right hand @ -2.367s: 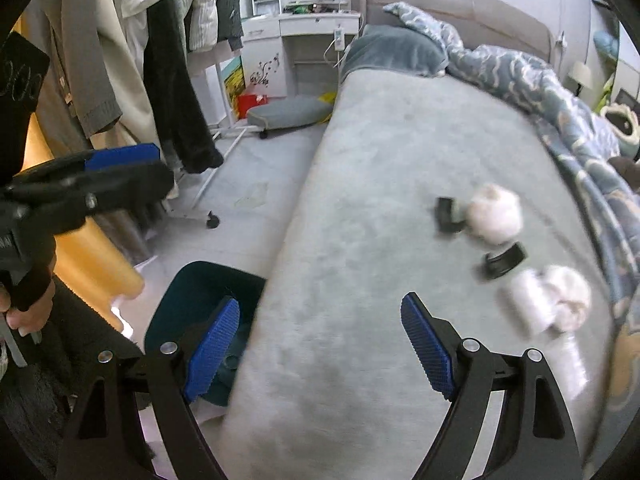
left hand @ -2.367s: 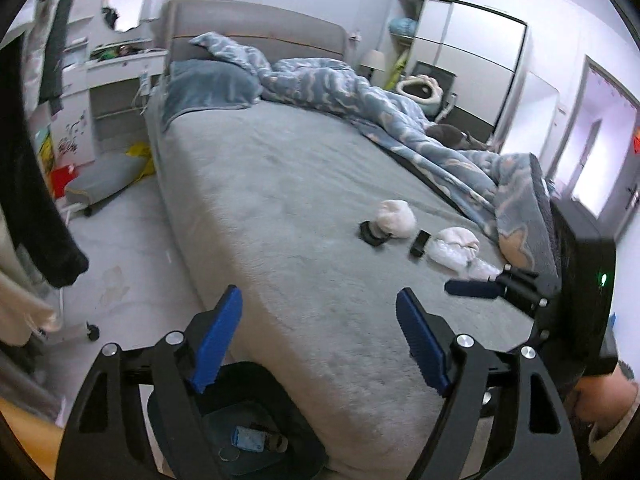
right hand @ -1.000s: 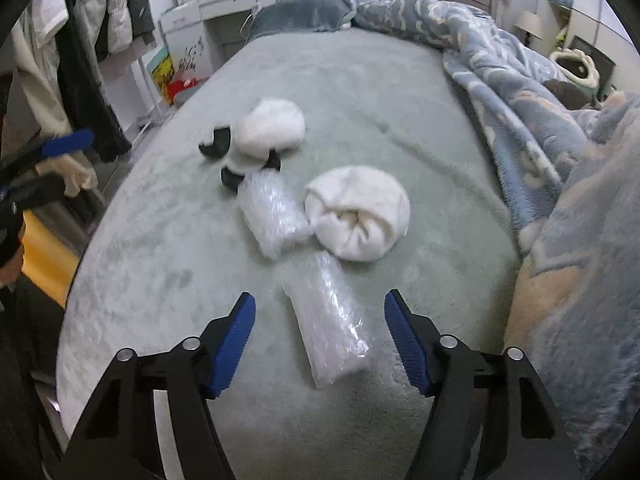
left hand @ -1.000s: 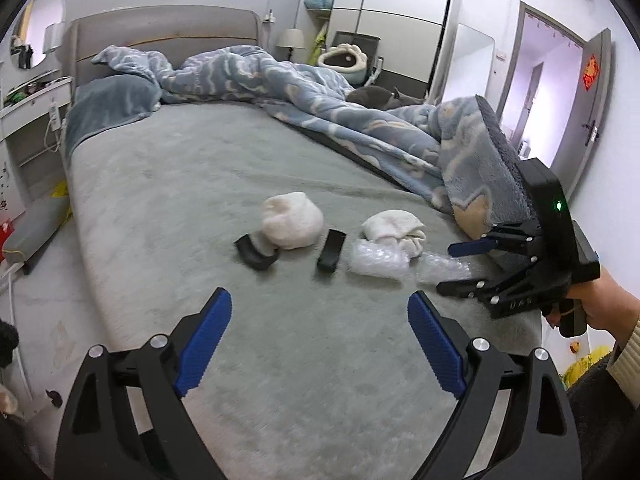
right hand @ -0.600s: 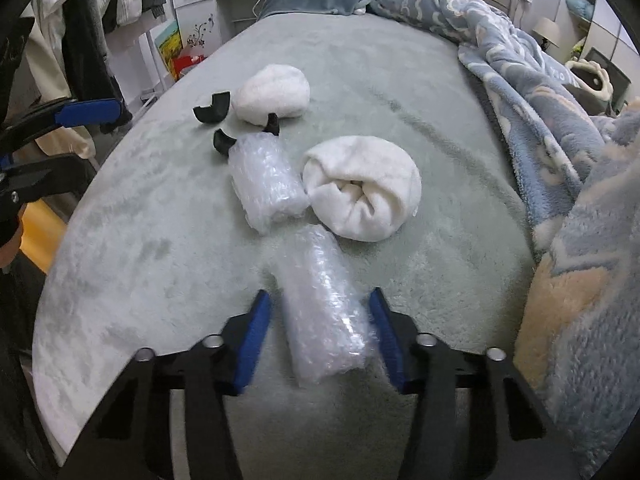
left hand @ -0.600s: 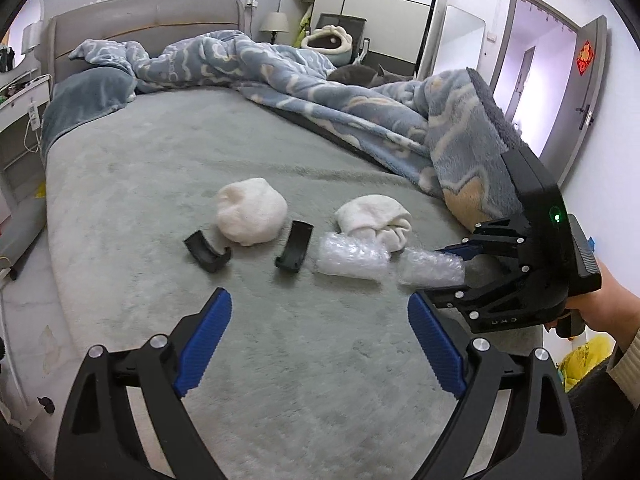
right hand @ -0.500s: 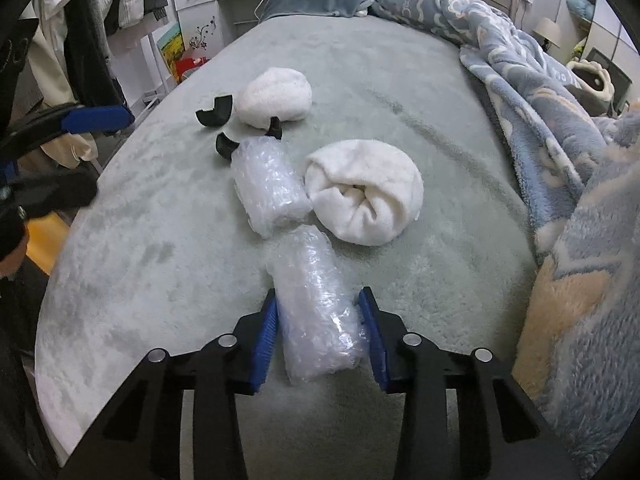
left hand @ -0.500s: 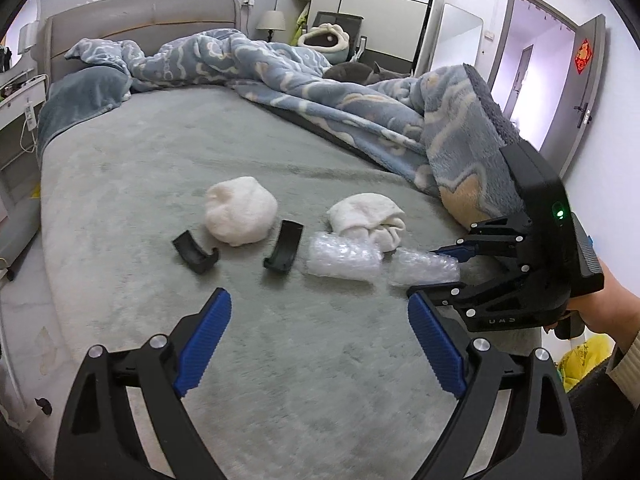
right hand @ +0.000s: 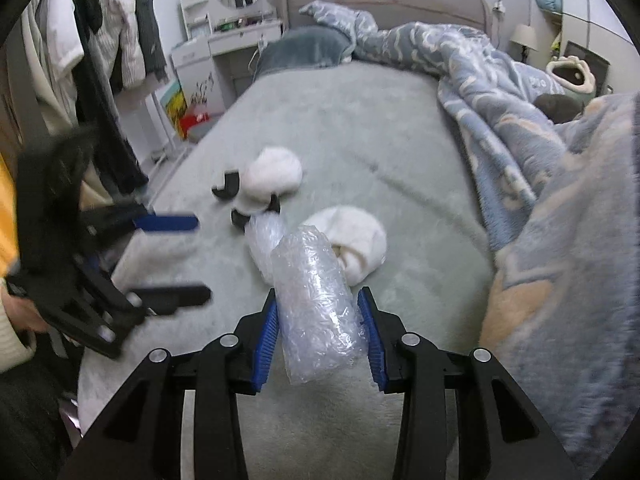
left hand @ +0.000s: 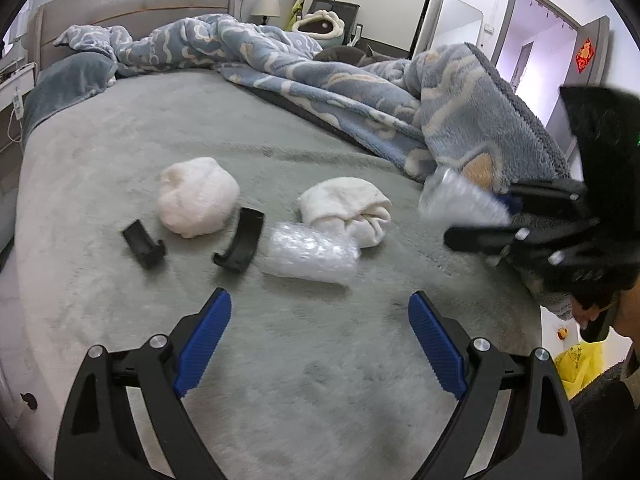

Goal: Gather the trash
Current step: 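Grasp a bubble-wrap roll with right gripper while left gripper grasps another bubble-wrap roll, then carry both bubble-wrap rolls to the bin and open left gripper to drop its roll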

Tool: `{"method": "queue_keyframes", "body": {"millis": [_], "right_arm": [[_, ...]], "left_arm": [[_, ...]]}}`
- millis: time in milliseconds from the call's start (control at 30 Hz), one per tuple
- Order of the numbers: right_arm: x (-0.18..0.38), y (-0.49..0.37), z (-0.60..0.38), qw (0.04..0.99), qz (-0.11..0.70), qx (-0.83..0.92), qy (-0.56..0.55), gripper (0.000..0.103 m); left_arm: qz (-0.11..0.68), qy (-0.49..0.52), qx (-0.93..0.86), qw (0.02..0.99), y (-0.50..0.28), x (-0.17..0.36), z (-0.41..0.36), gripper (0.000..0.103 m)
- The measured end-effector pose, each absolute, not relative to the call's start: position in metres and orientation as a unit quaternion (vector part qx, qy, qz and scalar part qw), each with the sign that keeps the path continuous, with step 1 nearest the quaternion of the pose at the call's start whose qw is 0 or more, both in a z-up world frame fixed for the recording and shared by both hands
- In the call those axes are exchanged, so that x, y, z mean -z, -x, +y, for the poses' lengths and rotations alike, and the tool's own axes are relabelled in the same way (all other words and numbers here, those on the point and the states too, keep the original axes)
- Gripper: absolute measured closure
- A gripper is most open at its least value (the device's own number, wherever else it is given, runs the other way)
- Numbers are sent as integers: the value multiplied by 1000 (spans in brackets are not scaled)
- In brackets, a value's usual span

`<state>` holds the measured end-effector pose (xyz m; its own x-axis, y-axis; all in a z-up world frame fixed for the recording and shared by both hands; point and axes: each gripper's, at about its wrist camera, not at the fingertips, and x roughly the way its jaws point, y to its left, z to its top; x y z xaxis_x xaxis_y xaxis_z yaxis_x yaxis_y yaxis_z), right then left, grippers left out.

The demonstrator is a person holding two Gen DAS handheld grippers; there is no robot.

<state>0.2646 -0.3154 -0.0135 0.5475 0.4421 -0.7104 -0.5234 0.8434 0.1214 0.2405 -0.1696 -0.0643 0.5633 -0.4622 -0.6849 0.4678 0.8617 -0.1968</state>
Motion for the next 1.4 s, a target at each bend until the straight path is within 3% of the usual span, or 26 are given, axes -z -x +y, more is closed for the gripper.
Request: {"method": "queue_keyframes", "body": {"millis": [267, 633, 800, 900, 1400], "right_arm": [[-9, -260, -341, 888, 353, -293, -24, 63], [-9, -254, -342, 889, 353, -291, -21, 63], [-7, -254, -342, 889, 355, -288, -17, 63], [-7, -252, -341, 889, 356, -287, -15, 63], [1, -254, -329, 889, 382, -253, -26, 63]], "left_arm": [[405, -1, 254, 878, -259, 81, -189, 11], [403, -19, 238, 884, -281, 89, -196, 12], [399, -30, 240, 885, -286, 90, -202, 21], [401, -27, 245, 882, -289, 89, -203, 38], [390, 18, 246, 887, -265, 68, -176, 39]]}}
